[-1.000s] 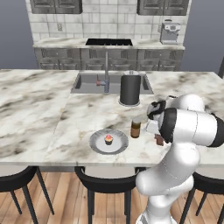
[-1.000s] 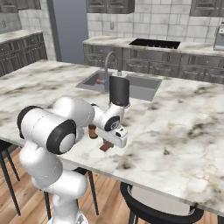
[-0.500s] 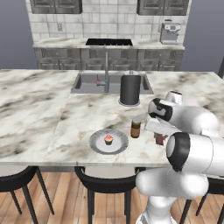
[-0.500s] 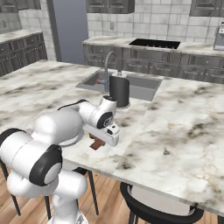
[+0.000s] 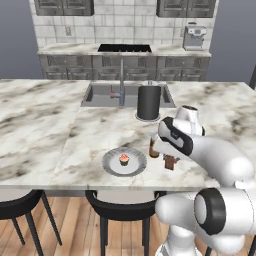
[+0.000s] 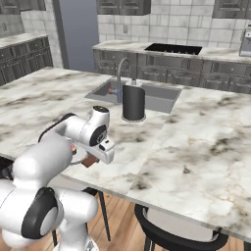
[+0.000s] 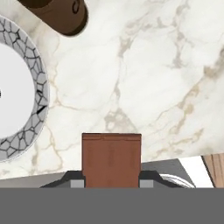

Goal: Take the cinnamon bottle from the cabinet and place it on the dining table, next to the plate with the cupcake. Then take the chocolate from the dining counter and place it on the cupcake plate.

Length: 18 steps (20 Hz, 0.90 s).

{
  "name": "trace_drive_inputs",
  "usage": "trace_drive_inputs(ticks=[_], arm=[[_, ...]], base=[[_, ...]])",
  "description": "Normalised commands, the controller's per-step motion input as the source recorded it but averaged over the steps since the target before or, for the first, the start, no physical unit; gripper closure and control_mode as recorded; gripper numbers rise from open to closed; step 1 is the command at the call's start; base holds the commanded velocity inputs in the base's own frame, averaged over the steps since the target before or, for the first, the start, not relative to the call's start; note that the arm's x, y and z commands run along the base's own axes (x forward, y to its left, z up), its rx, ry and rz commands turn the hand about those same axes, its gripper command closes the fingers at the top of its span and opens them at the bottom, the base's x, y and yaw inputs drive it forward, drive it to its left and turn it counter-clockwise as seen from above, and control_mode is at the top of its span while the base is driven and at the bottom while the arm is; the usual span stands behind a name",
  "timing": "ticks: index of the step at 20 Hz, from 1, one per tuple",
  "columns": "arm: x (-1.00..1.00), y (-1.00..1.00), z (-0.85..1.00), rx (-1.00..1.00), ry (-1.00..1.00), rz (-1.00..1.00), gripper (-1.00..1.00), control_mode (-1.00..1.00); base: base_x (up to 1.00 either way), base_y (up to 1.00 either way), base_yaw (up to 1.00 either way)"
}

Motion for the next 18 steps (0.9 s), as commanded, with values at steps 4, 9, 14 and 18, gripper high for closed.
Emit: trace_drive_inputs(ticks=[4, 9, 14, 18], arm=[[0.01, 0.61, 0.09, 0.00, 0.00, -0.07, 1.00, -1.00], [0.22, 0.50, 0.03, -0.01, 0.00, -0.09, 1.00, -1.00], [0.35, 0.39, 0.00, -0.02, 0.01, -0.05, 1.00, -1.00], [0.41, 0.17, 0.00, -0.04, 0.00, 0.00, 1.00, -1.00]], base=[[0.00, 0.00, 0.00], [0.00, 0.00, 0.00], [0.00, 0.00, 0.00], [0.00, 0.00, 0.00]])
